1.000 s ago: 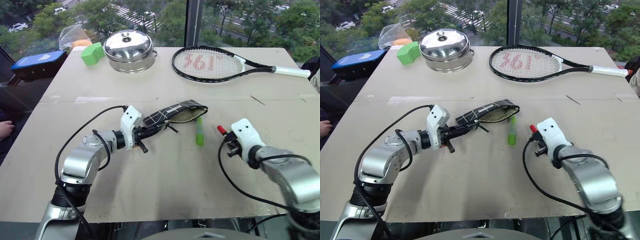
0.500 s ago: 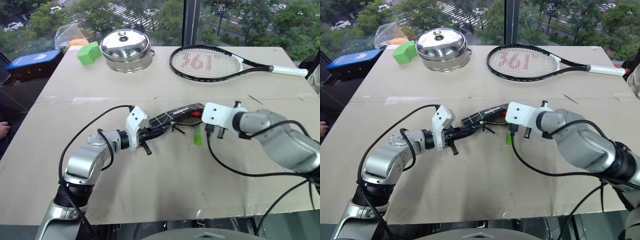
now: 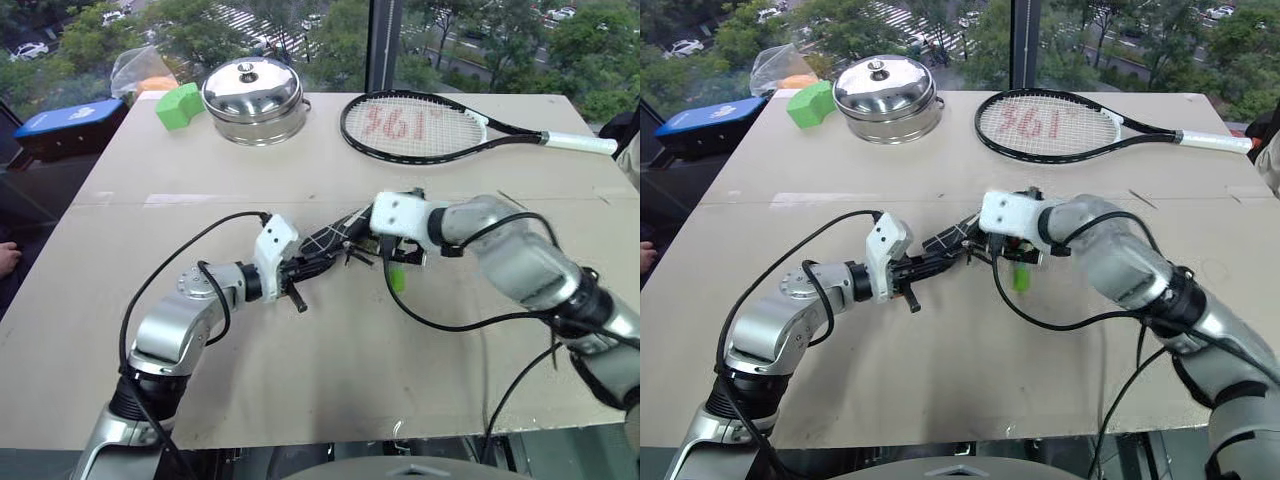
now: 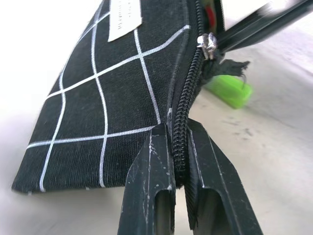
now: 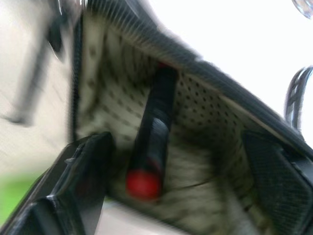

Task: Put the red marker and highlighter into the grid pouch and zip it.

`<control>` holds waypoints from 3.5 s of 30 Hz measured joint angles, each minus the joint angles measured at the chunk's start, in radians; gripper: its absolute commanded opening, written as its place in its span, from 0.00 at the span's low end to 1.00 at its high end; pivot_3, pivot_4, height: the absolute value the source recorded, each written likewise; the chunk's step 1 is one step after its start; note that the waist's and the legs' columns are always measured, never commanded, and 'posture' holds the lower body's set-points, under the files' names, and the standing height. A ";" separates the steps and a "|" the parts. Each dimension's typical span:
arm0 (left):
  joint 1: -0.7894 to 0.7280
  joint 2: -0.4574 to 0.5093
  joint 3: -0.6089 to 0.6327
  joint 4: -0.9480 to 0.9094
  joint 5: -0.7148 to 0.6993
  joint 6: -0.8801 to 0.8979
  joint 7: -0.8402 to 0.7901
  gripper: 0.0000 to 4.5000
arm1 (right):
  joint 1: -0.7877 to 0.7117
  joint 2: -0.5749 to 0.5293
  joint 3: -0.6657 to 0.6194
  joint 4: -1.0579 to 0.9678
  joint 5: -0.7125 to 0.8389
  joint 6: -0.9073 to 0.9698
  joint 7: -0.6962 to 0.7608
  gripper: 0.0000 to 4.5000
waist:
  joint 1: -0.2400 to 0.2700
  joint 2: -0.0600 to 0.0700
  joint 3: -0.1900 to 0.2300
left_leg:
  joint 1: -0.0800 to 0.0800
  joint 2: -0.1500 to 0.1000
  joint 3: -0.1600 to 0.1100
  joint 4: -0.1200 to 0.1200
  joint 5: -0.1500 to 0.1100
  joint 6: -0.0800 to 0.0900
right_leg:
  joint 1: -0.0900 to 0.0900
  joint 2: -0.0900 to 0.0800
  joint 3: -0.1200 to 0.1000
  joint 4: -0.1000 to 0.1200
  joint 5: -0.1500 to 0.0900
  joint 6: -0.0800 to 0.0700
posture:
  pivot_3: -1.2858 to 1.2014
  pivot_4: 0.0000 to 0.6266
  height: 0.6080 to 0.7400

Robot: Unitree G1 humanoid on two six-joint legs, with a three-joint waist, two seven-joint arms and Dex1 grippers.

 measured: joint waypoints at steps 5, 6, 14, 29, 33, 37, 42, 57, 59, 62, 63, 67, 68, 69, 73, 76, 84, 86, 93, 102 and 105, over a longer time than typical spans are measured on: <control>0.007 0.002 0.050 0.017 -0.006 0.019 0.025 0.00 | 0.135 0.119 -0.304 -0.194 0.114 0.375 -0.053 0.90 | 0.009 -0.001 -0.001 | 0.000 0.000 -0.002 -0.001 0.000 0.000 | 0.001 -0.006 0.002 0.001 0.000 -0.001 | 0.52 0.24 1.00; 0.004 0.004 0.059 0.030 -0.006 0.021 0.026 0.00 | 0.170 0.181 -0.331 -0.230 0.107 0.441 -0.101 0.90 | 0.008 -0.001 -0.001 | 0.001 0.000 -0.003 -0.001 0.000 0.000 | 0.000 -0.006 0.002 0.002 0.000 -0.001 | 0.52 0.24 1.00; -0.029 0.029 0.061 0.070 -0.004 0.023 0.033 0.00 | 0.295 0.525 -0.276 -0.157 -0.039 0.537 -0.522 0.90 | 0.004 0.000 -0.001 | 0.002 -0.001 0.000 -0.001 0.001 -0.002 | -0.001 0.001 0.001 0.006 0.000 -0.001 | 0.52 0.24 1.00; -0.011 0.051 0.072 0.057 -0.010 0.027 0.021 0.00 | 0.448 0.312 -0.210 -0.174 0.004 0.332 -0.563 0.17 | 0.015 0.000 -0.001 | 0.001 -0.003 -0.001 0.000 0.001 -0.002 | 0.000 0.000 0.001 0.001 -0.001 0.000 | 0.52 0.24 1.00; -0.003 0.048 0.064 0.041 -0.016 0.023 0.003 0.00 | 0.467 -0.033 -0.184 -0.290 0.093 0.303 -0.377 0.17 | 0.005 0.002 0.000 | 0.001 -0.002 0.000 -0.002 0.001 -0.001 | -0.001 0.001 0.002 -0.001 -0.001 0.000 | 0.52 0.24 1.00; -0.011 0.042 0.040 0.039 -0.012 -0.002 -0.012 0.00 | 0.337 -0.223 -0.131 -0.320 0.137 0.215 -0.235 0.17 | -0.013 0.001 0.001 | 0.003 0.000 0.000 -0.004 -0.002 0.003 | -0.001 0.004 0.003 0.000 -0.003 0.004 | 0.52 0.24 1.00; -0.005 0.041 0.010 0.050 0.015 -0.076 -0.051 0.00 | 0.179 -0.244 -0.048 -0.283 0.151 0.157 -0.168 0.17 | -0.016 -0.001 0.000 | 0.003 0.000 0.000 -0.004 -0.002 0.003 | -0.001 0.003 0.003 0.001 -0.001 0.000 | 0.52 0.24 1.00; 0.039 0.028 -0.092 0.027 0.093 -0.247 -0.130 0.00 | -0.133 -0.053 0.336 0.227 -0.094 -0.237 -0.086 0.41 | -0.013 0.000 0.000 | 0.001 -0.001 0.001 -0.001 0.000 0.000 | -0.001 0.002 0.003 0.000 0.000 0.000 | 0.52 0.24 1.00; 0.038 0.021 -0.098 0.027 0.095 -0.248 -0.127 0.00 | -0.134 -0.036 0.336 0.297 -0.118 -0.326 -0.081 0.59 | -0.010 0.000 0.000 | 0.001 -0.001 0.001 0.000 0.000 0.000 | -0.001 0.001 0.003 0.001 0.000 0.000 | 0.52 0.24 1.00; 0.029 0.012 -0.096 0.027 0.093 -0.239 -0.109 0.00 | -0.114 -0.037 0.291 0.322 -0.119 -0.392 -0.066 0.86 | -0.004 0.000 0.000 | 0.001 -0.001 0.001 0.000 0.000 0.000 | -0.001 0.001 0.002 0.001 0.000 0.000 | 0.52 0.24 1.00; 0.020 0.003 -0.096 0.027 0.090 -0.231 -0.103 0.00 | -0.088 -0.045 0.243 0.283 -0.094 -0.378 -0.043 0.96 | 0.000 0.000 0.000 | 0.000 -0.001 0.001 0.000 0.000 0.000 | -0.001 0.001 0.002 0.001 0.000 0.000 | 0.52 0.24 1.00; 0.010 -0.002 -0.079 0.030 0.073 -0.195 -0.082 0.00 | -0.018 -0.099 0.062 0.164 0.047 -0.207 0.035 0.96 | 0.011 0.000 0.000 | 0.000 -0.001 -0.001 0.000 0.000 0.000 | 0.000 0.001 0.001 0.001 0.000 0.000 | 0.52 0.24 1.00; 0.006 -0.003 -0.067 0.036 0.069 -0.178 -0.074 0.00 | 0.017 -0.119 -0.044 0.117 0.125 -0.097 0.064 0.96 | 0.016 -0.001 0.000 | -0.001 -0.001 -0.001 0.000 0.000 0.000 | 0.000 0.000 0.000 0.001 0.000 0.000 | 0.52 0.24 1.00; 0.005 -0.003 -0.053 0.042 0.066 -0.164 -0.068 0.00 | 0.045 -0.138 -0.137 0.070 0.189 -0.011 0.084 0.96 | 0.017 -0.001 0.000 | -0.001 -0.001 -0.002 0.001 0.000 0.000 | 0.000 0.000 0.000 0.000 0.000 0.000 | 0.52 0.24 1.00; -0.018 -0.013 -0.035 0.063 0.052 -0.128 -0.065 0.00 | 0.156 -0.082 -0.365 -0.142 0.402 0.287 0.086 0.96 | 0.003 0.000 0.000 | 0.002 0.000 -0.002 0.000 -0.003 0.005 | 0.000 -0.004 0.005 0.002 0.000 -0.001 | 0.52 0.24 1.00; -0.042 -0.014 -0.036 0.068 0.045 -0.115 -0.072 0.00 | 0.241 0.123 -0.411 -0.236 0.449 0.435 -0.040 0.96 | 0.004 0.000 0.000 | 0.002 0.000 -0.002 -0.001 -0.003 0.005 | -0.001 -0.003 0.005 0.004 0.000 -0.001 | 0.52 0.24 1.00; -0.060 -0.008 -0.040 0.070 0.039 -0.100 -0.096 0.00 | 0.319 0.491 -0.332 -0.103 0.347 0.372 -0.363 0.96 | 0.008 -0.001 -0.001 | 0.002 -0.002 0.001 0.000 0.000 0.000 | -0.001 0.002 0.008 0.006 0.000 -0.001 | 0.52 0.24 1.00; -0.060 -0.005 -0.040 0.070 0.039 -0.098 -0.100 0.00 | 0.284 0.528 -0.336 -0.041 0.329 0.315 -0.404 0.96 | 0.009 -0.001 -0.001 | 0.002 -0.002 0.001 0.000 0.000 0.000 | -0.001 0.002 0.007 0.005 0.000 -0.001 | 0.52 0.24 1.00; -0.061 -0.002 -0.039 0.069 0.040 -0.089 -0.105 0.00 | 0.256 0.586 -0.354 0.077 0.334 0.206 -0.447 0.81 | 0.005 -0.001 -0.001 | 0.003 -0.001 0.002 0.000 0.000 0.000 | -0.001 0.003 0.006 0.006 0.000 0.000 | 0.52 0.24 1.00; -0.059 0.000 -0.040 0.066 0.040 -0.085 -0.106 0.00 | 0.250 0.600 -0.364 0.092 0.374 0.173 -0.461 0.02 | 0.003 -0.001 -0.001 | 0.003 -0.001 0.002 0.000 0.000 0.000 | -0.001 0.003 0.007 0.006 0.000 0.000 | 0.52 0.24 1.00; -0.056 0.002 -0.040 0.064 0.041 -0.085 -0.105 0.00 | 0.250 0.599 -0.362 0.092 0.383 0.173 -0.474 0.02 | 0.003 -0.001 -0.001 | 0.003 -0.001 0.002 0.000 0.000 0.000 | -0.001 0.003 0.007 0.006 0.000 -0.001 | 0.52 0.24 1.00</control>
